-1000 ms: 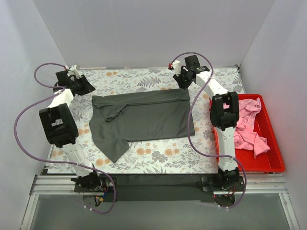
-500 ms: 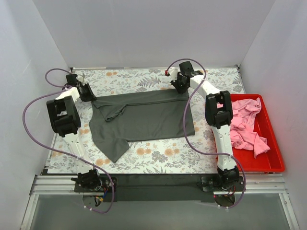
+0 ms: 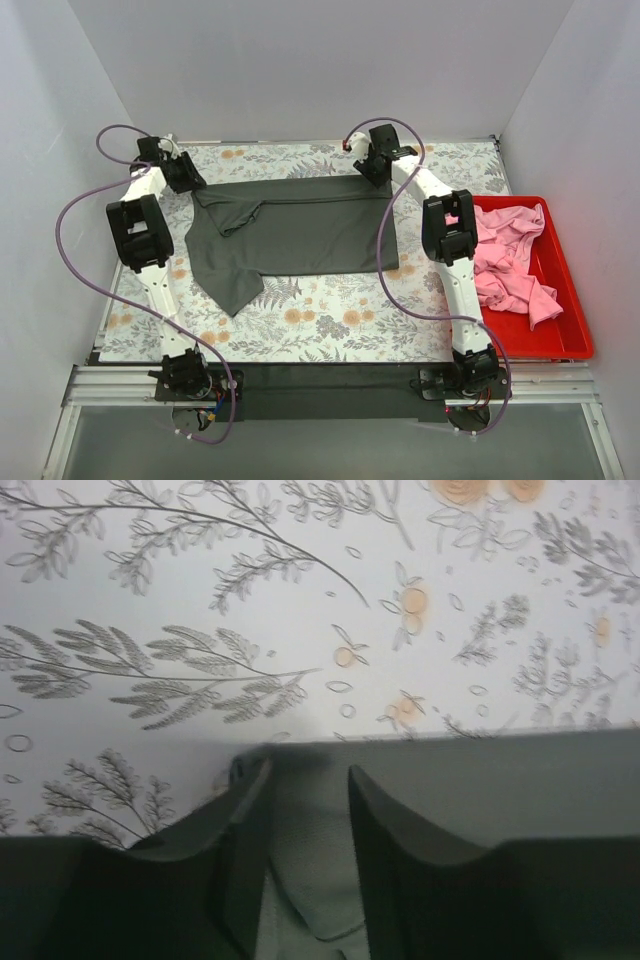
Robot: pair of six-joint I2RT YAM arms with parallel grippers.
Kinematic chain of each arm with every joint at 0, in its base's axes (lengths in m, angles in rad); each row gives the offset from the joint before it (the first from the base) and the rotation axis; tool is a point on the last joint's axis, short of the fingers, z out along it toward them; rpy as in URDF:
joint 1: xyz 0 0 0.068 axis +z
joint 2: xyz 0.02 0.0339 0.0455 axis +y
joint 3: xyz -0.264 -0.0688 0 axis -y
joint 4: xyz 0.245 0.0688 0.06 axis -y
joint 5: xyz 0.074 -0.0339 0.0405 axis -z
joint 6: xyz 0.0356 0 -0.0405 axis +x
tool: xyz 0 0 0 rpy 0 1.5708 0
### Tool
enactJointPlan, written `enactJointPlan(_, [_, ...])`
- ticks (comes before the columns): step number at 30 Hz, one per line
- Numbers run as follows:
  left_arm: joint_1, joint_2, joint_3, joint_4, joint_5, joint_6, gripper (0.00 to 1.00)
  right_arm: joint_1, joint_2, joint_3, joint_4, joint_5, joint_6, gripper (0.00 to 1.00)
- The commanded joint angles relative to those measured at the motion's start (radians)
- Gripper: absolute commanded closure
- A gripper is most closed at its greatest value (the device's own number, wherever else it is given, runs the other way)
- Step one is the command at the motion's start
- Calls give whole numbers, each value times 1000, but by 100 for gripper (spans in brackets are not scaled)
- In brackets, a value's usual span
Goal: Fold and stack the t-shirts
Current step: Fold the tshirt
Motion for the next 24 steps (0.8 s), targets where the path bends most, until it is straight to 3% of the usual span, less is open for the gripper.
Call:
enactJointPlan(1, [10,-100,69,-38,172,25,63,-6,-51,24,7,-17,-12,57])
enactJointPlan(4, [15,-183,104,-87,240,114,45,0,-200,-42,-10,-104,-18,43])
enactJointPlan(6, [27,-270,112,-159,306,174,41,2,-327,-133,-43,-155,-38,31])
enactJointPlan(10, [30,-401,45,-360,407,411,37,11,-504,-271,-146,-245,-90,20])
enactJointPlan(13, [30,-520,-70,-489,453,594,37,29,-600,-370,-279,-284,-153,2])
enactJointPlan(16, [32,-634,-246,-549,470,719,38,57,-683,-498,-382,-304,-202,5])
enactJointPlan(24, [30,-792,-558,-628,489,901,42,140,-820,-829,-373,-241,-227,39])
